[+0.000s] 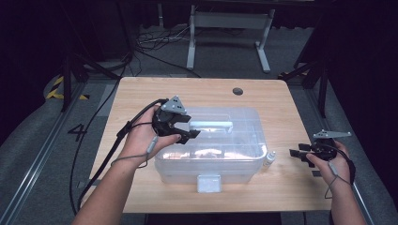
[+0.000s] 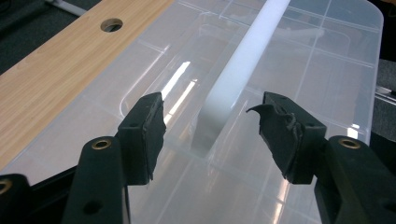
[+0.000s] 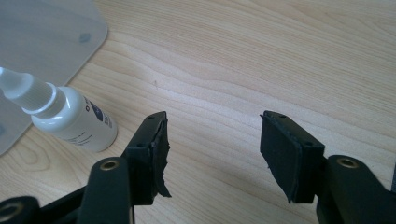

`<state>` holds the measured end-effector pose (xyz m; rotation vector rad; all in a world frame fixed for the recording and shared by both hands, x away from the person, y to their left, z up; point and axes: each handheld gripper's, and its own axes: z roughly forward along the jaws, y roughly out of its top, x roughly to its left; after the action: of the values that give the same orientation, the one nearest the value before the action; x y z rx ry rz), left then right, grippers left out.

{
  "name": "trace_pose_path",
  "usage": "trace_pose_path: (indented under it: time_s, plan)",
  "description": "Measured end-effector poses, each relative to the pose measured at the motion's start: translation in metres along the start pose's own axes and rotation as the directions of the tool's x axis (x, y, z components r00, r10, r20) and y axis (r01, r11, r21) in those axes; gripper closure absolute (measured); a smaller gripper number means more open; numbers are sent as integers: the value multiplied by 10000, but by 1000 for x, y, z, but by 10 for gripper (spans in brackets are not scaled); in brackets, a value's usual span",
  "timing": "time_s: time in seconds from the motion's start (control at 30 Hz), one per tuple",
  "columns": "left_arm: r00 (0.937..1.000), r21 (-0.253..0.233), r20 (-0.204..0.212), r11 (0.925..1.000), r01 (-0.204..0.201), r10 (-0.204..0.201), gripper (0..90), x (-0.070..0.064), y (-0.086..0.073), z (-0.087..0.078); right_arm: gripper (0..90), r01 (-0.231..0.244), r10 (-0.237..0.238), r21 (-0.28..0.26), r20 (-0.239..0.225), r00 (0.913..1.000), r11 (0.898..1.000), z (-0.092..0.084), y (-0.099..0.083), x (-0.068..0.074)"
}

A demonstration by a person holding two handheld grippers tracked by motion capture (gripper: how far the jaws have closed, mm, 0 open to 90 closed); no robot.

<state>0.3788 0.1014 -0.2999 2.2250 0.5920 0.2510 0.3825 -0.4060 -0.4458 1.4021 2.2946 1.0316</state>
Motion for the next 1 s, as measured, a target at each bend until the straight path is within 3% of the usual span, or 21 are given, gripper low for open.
trace_pose_path:
  time_s: [0.2, 0.37, 0.5, 0.6, 1.0]
  plan:
    - [9995, 144, -299, 9998, 131, -127, 475, -2, 3, 7, 424, 35, -35, 21, -47, 10000, 10000, 1, 1, 1]
    - [9986, 412, -504, 9990, -146, 167, 605, -2, 5, 11, 423, 25, -25, 4, -57, 10000, 10000, 0, 1, 1]
    - [9986, 356, -513, 9993, 103, -85, 627, -8, 4, 14, 420, 1, -1, 0, -69, 10000, 10000, 0, 0, 1]
    - [9949, 447, -1003, 9990, -14, 59, 698, -12, 5, 15, 420, -40, 37, -98, -286, 9996, 9999, -1, 1, 1]
    - [9941, 755, -1061, 9971, -125, 205, 713, -10, 9, 15, 416, -22, 17, -168, -322, 9995, 9999, -2, 1, 2]
